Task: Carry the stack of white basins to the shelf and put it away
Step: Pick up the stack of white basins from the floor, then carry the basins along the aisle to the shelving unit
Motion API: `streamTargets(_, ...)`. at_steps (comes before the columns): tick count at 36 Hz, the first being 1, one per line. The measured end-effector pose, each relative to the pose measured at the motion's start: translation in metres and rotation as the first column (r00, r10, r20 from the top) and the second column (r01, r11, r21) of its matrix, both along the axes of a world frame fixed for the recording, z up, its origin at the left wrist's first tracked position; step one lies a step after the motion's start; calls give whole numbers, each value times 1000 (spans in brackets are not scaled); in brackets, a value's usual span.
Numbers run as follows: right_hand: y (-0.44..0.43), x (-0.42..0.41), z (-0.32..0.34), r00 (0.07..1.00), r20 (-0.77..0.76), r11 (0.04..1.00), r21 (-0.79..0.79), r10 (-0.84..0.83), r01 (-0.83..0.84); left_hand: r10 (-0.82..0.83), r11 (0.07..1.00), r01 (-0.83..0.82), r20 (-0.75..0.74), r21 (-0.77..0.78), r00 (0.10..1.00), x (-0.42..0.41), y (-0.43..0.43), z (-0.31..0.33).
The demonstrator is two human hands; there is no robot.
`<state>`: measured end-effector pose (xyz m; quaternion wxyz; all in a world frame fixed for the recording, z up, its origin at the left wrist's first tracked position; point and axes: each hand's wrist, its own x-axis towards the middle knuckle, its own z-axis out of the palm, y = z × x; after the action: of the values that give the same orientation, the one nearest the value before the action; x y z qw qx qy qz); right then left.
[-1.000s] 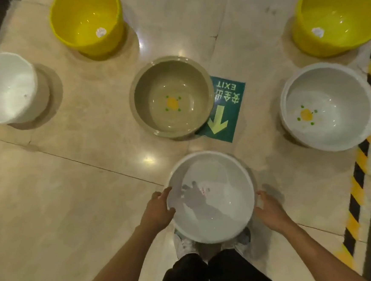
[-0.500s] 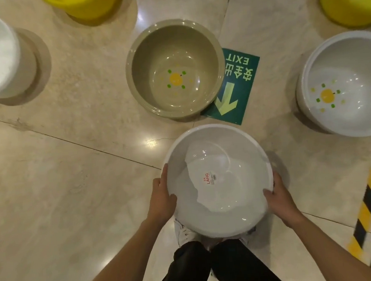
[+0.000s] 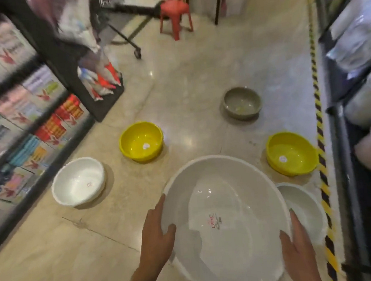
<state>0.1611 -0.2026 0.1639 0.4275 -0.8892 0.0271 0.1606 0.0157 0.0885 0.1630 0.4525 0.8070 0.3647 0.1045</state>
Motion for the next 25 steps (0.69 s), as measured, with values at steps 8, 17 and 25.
streamTargets(8,31,8,178,993,121,999,43,-9,4,-13,998,4,129,66,992,23,24,196)
streamTargets(17,59,6,278,970,228,996,1,84,-87,52,992,-79,254,99,966,6,46,287)
streamTargets(25,79,25,292,981,196,995,100,7,-27,55,992,-79,223,100,973,10,79,292)
